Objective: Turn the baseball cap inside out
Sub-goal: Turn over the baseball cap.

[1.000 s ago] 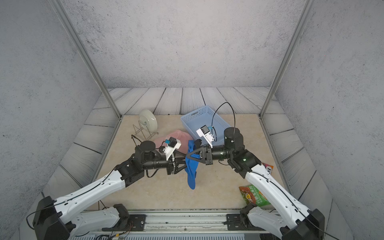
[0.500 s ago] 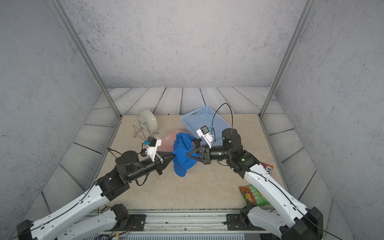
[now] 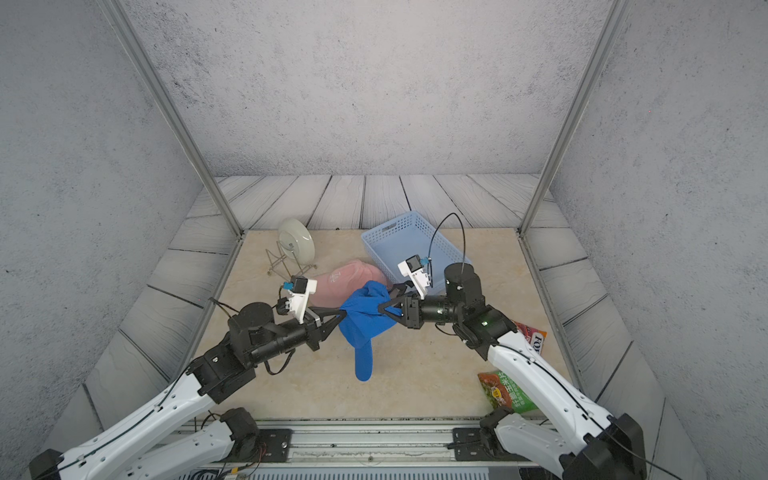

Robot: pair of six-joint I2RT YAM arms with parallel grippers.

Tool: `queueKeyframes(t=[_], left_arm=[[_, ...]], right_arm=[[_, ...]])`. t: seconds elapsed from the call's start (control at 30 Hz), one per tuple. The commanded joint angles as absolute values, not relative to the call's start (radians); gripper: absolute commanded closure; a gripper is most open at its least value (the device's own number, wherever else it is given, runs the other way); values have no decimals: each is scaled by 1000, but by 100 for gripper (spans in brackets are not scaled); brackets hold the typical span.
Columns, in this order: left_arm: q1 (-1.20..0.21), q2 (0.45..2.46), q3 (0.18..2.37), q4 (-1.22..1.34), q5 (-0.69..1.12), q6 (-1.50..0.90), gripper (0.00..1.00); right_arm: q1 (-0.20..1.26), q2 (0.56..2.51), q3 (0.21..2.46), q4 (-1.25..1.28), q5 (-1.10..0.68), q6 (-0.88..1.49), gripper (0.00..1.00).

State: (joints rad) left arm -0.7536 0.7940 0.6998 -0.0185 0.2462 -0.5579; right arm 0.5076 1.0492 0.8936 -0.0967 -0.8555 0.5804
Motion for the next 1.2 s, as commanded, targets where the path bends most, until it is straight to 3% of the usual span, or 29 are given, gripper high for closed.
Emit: queueKeyframes(t=[0.0,0.07,0.1,0.27,0.4,0.57,0.83,1.0,1.17], left_arm=[[-739,789,727,17,192,-588,100],[-738,784,718,41,194,-607,100],[-739,783,715,52,197,-617,100],[-739,795,732,51,236,-640,100],[-739,802,744,43,256,-650,100],[-739,804,739,67,246,-667,100],[-739,844,750,132,269,-686,100],[-739,857,757,140,274,-686,100],[-739,872,771,146,326,-685,100]], right_arm=[[493,985,901,-134,-788,576,54],[493,957,912,-178,-747,568,31],[492,941,917,-212,-710,561,25],[492,793,868,-321,-559,563,12],[491,656,715,-146,-450,775,3],[495,632,512,235,-455,1161,0],[570,680,579,27,-389,1250,0],[639,713,505,302,-339,1361,0],[678,858,606,323,-422,1260,0]])
